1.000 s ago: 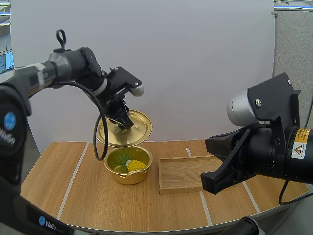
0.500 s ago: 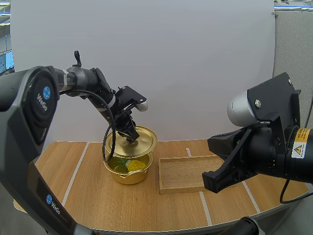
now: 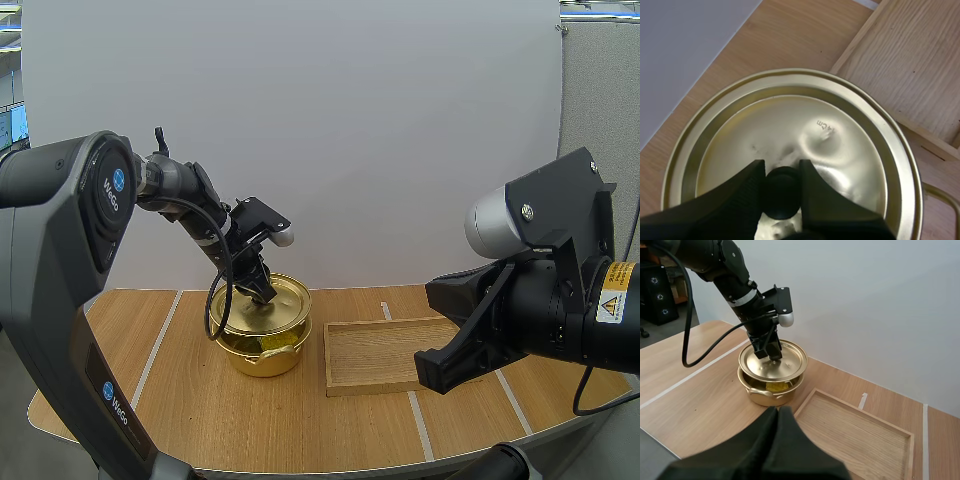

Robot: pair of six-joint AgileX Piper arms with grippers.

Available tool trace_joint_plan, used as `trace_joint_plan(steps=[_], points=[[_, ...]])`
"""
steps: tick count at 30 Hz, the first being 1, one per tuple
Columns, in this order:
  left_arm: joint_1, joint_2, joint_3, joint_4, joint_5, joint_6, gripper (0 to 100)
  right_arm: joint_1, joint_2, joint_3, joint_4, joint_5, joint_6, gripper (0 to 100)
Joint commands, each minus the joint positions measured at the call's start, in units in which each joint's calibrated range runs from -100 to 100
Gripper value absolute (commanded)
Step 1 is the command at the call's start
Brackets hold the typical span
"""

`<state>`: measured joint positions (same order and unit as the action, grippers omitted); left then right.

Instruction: Open the pot, put the pineapple inside, and close it

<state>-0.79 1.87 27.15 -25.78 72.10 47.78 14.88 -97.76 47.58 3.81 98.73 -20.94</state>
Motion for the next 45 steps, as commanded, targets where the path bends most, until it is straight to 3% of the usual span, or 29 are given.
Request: trace_joint_plan(steps=[1,28,30,32,33,35,45], points=[[-0.03,-0.1,1.4,-1.4,-1.8,0.9,0,-0.2,-0.5,0.1,-0.7,-0.5,-0.2,0],[-0.03,3.3,3.2,-3.7,-3.1,2.3,1,-0.2,-0.5,0.1,-0.7,-1.1,-0.2,0],[-0.03,3.3,3.2,-3.7,-3.1,2.3,9,-0.2,-0.5,0.1,-0.6,-1.1,-0.2,0],[-0.03,3.3,3.2,-3.7,-2.8,2.3,32,-0.2,-0.5,0.1,-0.6,-1.1,-0.2,0],[-0.03,3.3,3.2,-3.7,-2.8,2.3,50,-0.2,-0.5,0.1,-0.6,-1.1,-0.2,0],[-0.03,3.3,3.2,-3.8,-2.6,2.3,100,-0.2,-0.5,0.1,-0.6,-1.1,-0.2,0],[-0.03,1.5,2.5,-4.1,-1.3,-1.1,100,-0.2,-0.5,0.1,-0.6,-1.1,-0.2,0]])
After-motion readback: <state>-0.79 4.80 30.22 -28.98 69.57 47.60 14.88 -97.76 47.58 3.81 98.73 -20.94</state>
